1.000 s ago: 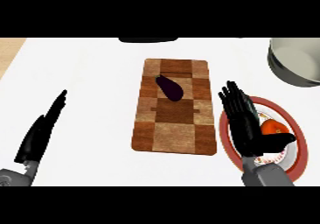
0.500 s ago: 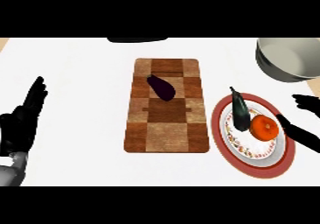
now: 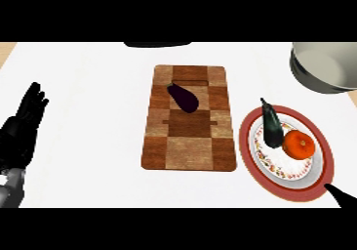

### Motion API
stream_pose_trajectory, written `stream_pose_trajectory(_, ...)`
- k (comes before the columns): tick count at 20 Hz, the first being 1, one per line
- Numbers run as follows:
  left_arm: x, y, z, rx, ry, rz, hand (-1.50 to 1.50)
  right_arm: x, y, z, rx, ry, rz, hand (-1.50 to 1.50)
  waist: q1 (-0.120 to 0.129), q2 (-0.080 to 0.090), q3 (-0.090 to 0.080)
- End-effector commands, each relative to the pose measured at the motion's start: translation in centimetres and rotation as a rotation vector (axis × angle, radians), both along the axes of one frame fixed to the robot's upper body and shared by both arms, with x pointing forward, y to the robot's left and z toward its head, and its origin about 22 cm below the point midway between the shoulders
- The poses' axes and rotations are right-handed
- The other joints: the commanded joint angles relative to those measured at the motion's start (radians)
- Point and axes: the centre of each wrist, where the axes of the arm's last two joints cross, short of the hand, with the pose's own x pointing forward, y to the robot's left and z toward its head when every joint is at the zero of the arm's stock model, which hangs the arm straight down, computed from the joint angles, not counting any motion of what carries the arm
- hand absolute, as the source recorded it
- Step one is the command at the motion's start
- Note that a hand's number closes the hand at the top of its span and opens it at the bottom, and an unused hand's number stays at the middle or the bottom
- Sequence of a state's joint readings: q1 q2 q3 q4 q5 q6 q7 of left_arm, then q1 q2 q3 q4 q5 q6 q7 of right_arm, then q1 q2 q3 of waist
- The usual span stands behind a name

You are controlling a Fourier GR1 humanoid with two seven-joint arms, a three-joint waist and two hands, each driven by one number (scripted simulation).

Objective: Pick the squash from the plate and place it in the bowl

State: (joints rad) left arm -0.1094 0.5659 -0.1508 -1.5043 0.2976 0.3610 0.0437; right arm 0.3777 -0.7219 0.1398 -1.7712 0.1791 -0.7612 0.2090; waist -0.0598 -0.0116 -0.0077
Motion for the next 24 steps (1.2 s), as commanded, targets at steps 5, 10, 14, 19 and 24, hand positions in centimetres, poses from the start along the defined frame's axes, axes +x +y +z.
stream_pose_trajectory(5, 0.3, -0.6, 0.2, -0.012, -0.005, -0.055, 0.00, -2.3, 1.8, 8.3, -0.052, 0.040, -0.097, -1.50, 0.043, 0.010, 0.005)
stream_pose_trajectory(10, 1.1, -1.4, 0.7, -0.038, -0.016, -0.056, 0.00, 1.2, 1.3, 14.6, -0.081, 0.126, -0.103, -1.50, 0.059, 0.014, 0.006)
stream_pose_trajectory(14, 2.1, -1.0, 0.2, -0.036, -0.021, -0.075, 0.00, 2.6, 1.9, 15.6, -0.105, 0.349, -0.040, -1.50, 0.073, 0.023, 0.005)
stream_pose_trajectory(19, 2.2, -1.9, 1.5, -0.028, -0.035, -0.101, 0.00, 5.2, 0.8, 14.7, -0.052, 0.560, -0.037, -1.50, 0.099, 0.023, 0.007)
stream_pose_trajectory(24, 1.3, -2.4, 1.1, -0.021, -0.036, -0.102, 0.00, 8.1, -0.6, 14.7, -0.004, 0.692, 0.048, -1.50, 0.101, 0.019, 0.008)
